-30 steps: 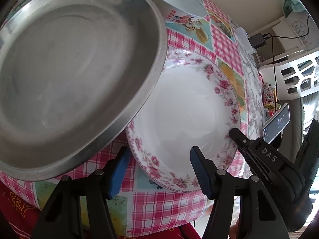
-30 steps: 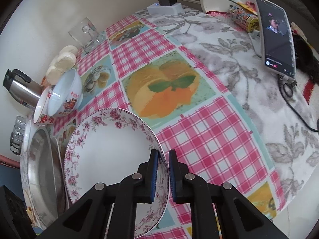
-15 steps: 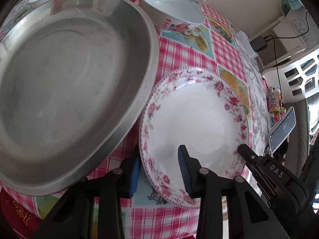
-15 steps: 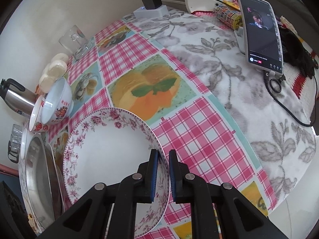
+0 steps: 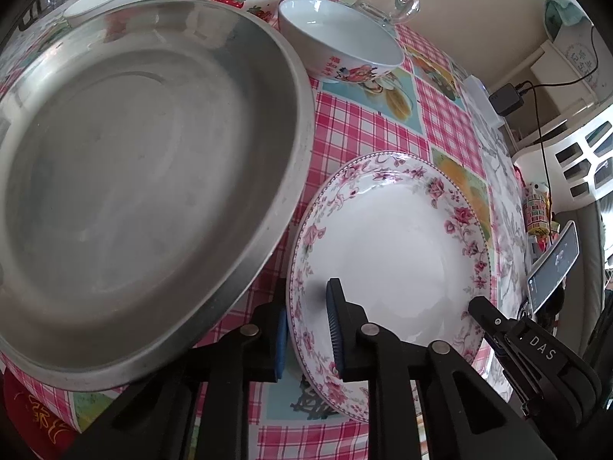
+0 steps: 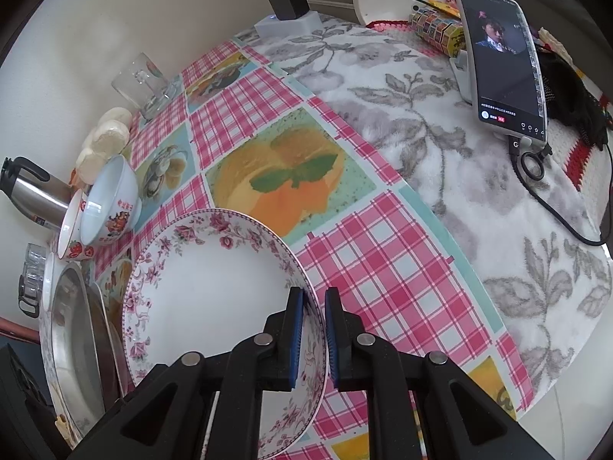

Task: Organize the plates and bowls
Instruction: 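Lift the floral plate with both tools and carry it toward the steel basin, then lower the floral plate into the steel basin with both tools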

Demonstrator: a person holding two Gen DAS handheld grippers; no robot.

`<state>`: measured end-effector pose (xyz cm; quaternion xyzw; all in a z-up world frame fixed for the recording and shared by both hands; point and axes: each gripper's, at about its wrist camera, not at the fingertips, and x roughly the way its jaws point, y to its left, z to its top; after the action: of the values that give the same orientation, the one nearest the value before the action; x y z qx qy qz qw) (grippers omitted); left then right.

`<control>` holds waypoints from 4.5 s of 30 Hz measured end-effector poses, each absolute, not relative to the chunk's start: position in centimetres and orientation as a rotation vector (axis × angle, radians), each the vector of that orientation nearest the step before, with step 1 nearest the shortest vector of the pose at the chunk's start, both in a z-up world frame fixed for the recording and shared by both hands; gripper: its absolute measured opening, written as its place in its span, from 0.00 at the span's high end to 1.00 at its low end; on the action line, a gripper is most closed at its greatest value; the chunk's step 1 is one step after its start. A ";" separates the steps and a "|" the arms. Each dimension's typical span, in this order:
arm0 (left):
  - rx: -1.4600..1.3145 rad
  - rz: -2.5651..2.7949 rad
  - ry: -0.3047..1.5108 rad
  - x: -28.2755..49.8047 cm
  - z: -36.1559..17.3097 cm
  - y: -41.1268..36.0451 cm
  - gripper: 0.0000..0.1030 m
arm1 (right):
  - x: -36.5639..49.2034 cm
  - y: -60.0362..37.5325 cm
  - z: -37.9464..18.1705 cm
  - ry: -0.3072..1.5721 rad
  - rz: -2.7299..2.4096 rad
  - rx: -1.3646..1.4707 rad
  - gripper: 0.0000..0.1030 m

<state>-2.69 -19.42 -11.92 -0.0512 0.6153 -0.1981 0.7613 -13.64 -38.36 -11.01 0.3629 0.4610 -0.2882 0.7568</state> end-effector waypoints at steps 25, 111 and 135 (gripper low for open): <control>-0.079 -0.533 1.352 -3.3 -11.9 -20.7 0.83 | -14.9 -39.3 -11.4 0.957 -0.663 0.850 0.83; -0.447 -0.527 1.095 8.2 -1.2 -1.0 0.83 | -4.3 -21.1 0.3 0.700 -0.403 0.562 0.86; -0.397 -0.441 1.225 9.6 -4.7 0.2 0.82 | -1.7 -19.8 -3.7 0.862 -0.398 0.549 0.86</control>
<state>9.62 0.18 -4.74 -0.1834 0.5664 -0.2038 0.7772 -1.66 -19.79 -3.72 0.2611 0.4095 -0.1893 0.8534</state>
